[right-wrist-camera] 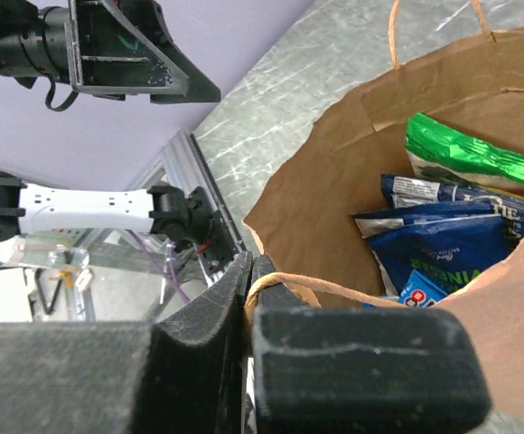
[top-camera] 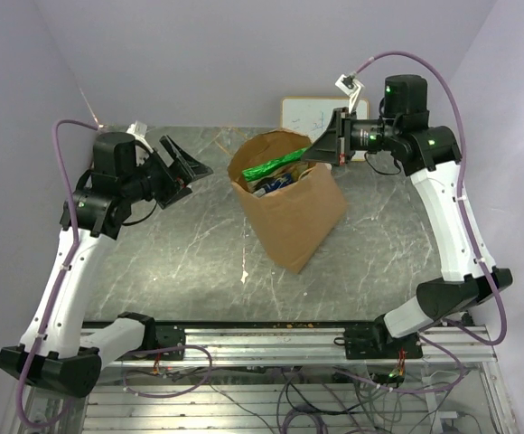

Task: Take the snacks out of the paper bag
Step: Adjust the paper bag at the center of the board.

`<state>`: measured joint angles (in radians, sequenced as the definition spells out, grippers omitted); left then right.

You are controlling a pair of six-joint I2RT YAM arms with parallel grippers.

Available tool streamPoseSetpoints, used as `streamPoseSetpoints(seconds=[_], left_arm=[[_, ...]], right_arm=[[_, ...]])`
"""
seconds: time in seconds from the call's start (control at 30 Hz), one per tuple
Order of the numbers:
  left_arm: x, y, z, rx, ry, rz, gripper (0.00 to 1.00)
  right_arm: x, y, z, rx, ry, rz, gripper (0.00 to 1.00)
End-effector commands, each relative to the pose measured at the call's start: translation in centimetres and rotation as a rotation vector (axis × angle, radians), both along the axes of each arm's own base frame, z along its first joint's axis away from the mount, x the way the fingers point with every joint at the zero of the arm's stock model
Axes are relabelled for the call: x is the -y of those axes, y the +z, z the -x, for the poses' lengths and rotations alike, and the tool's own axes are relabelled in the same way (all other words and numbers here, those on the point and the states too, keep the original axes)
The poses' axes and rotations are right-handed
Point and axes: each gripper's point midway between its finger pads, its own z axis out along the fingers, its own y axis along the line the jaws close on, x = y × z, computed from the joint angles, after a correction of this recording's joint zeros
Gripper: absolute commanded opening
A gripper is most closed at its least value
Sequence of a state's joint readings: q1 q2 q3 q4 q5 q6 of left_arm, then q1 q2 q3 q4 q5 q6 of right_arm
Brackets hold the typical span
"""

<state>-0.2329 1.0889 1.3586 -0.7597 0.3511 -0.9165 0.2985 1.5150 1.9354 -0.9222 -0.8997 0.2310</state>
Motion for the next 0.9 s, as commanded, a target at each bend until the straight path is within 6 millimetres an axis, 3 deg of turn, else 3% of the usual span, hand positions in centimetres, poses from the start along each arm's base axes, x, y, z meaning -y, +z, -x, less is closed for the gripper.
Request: streamPoseSetpoints(seconds=[0.0,0.13,0.23,0.5,0.6,0.8,0.87], left_arm=[[-0.8,-0.4,0.7,-0.002,0.045,-0.024,0.95],[-0.9,-1.7,0.2,-0.051,0.052,-0.055,0.95],[-0.5,-1.3,-1.5,-0.017,0.052,-0.05,0.95],[0.9,-2.8,-8.6,-0.025,0.066,-0.066,0.95],[2.6,-1.9,-11.7,0.017,0.025,-0.02,0.97],[3.0,-3.2,-15.8,0.009,0.046,-0.05,0.87],[3.6,-3.5,-16.8,0.003,0.027,-0.046,0.78]], right_arm=[[-1.3,3.6,1.5,0.084,0.103,-0.096,0.0],[-0.9,3.4,2.0,0.086,0.084,-0.074,0.0],[-0.7,2.3,2.6,0.067,0.083,-0.072,0.0],[-0.1,2.8,3.6,0.08,0.061,-0.067,0.0],[0.1,2.8,4.0,0.081,0.052,-0.067,0.0],[0.8,2.1,4.8,0.085,0.011,-0.044,0.0],[1.1,1.7,4.8,0.082,-0.007,-0.026,0.0]])
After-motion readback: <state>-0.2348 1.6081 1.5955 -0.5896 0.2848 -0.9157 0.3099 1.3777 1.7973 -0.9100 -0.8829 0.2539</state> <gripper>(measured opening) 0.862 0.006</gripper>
